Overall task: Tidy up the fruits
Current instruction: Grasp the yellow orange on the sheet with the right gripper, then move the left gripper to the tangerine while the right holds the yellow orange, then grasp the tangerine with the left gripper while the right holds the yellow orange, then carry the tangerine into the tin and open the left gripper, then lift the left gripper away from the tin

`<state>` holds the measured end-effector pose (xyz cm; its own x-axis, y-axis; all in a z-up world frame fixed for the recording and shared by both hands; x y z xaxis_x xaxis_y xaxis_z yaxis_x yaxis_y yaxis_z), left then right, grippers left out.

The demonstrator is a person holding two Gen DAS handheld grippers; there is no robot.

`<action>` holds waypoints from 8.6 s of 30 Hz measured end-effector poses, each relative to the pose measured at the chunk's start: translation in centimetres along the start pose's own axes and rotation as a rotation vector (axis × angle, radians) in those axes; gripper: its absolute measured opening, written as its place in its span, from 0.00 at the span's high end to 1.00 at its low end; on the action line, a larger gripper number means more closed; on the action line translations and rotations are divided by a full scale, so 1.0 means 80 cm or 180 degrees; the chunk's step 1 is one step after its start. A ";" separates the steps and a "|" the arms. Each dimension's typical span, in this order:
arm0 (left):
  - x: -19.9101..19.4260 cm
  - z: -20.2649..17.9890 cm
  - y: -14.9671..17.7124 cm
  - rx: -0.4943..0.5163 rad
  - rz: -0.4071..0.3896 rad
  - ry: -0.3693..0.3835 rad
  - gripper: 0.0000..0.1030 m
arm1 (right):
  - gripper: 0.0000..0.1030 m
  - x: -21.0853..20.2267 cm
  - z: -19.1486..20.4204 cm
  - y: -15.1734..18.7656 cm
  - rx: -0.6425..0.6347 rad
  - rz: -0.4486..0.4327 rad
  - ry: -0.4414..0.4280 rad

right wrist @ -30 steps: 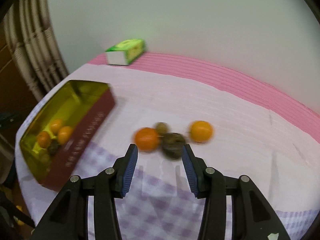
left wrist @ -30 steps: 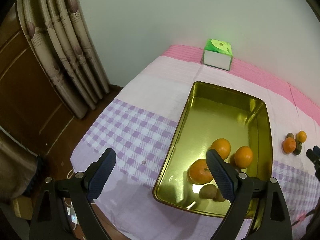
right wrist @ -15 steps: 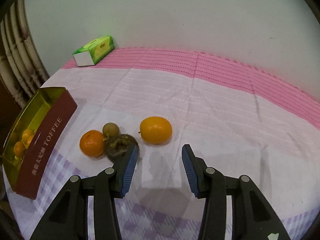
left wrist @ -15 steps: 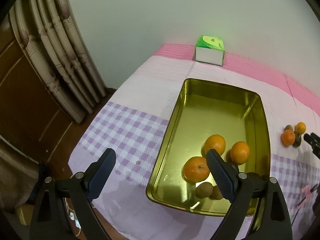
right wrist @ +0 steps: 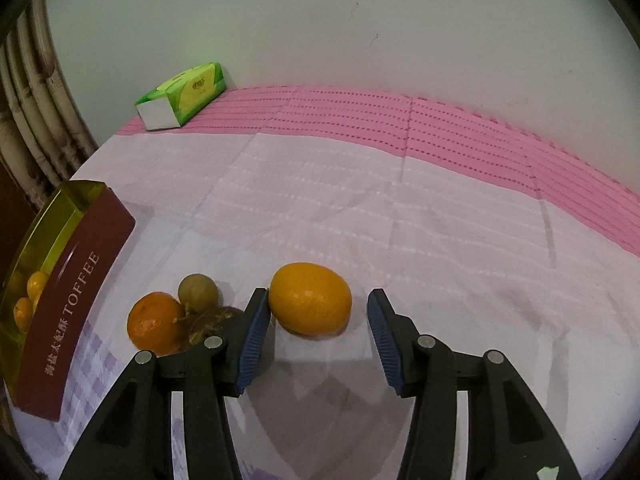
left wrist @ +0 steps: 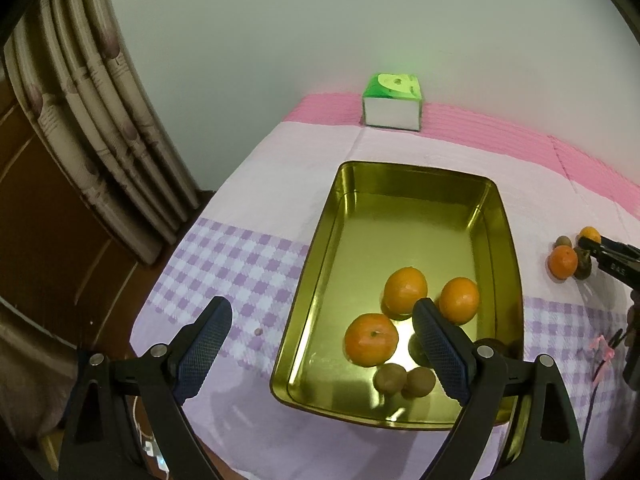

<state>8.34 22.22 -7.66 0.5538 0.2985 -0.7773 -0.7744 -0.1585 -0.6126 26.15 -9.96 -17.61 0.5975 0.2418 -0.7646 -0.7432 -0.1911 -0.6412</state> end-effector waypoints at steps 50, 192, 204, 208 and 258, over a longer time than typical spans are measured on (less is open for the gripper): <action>0.072 -0.324 -0.001 0.0921 0.0435 0.1089 0.22 | 0.63 -0.054 -0.090 0.065 0.0124 -0.0135 0.0478; 0.129 -0.041 0.009 -0.0101 0.0982 0.0221 0.65 | 0.62 -0.052 -0.092 0.068 0.0130 -0.0143 0.0490; 0.126 -0.043 0.008 -0.0022 0.0942 0.0185 0.64 | 0.60 -0.052 -0.095 0.068 0.0144 -0.0142 0.0505; 0.120 -0.041 0.003 -0.0016 0.0876 0.0155 0.64 | 0.57 -0.050 -0.095 0.067 0.0154 -0.0138 0.0517; 0.023 0.058 0.005 -0.0394 0.0262 -0.0184 0.13 | 0.64 -0.106 0.065 0.013 -0.0235 -0.0399 -0.0101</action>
<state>7.61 27.09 -8.63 0.4687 0.3329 -0.8183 -0.7708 -0.2983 -0.5629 18.74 -7.28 -11.41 0.6735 0.2978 -0.6765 -0.6385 -0.2268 -0.7355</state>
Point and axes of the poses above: each gripper's, at about its wrist camera, not at the fingertips, and x roughly the way its jaws point, z to its left, y to its underside, the point moved 10 cm from there along x, roughly the way its jaws point, and after that the axes turned 1 degree about -z, right-handed, at the moved point
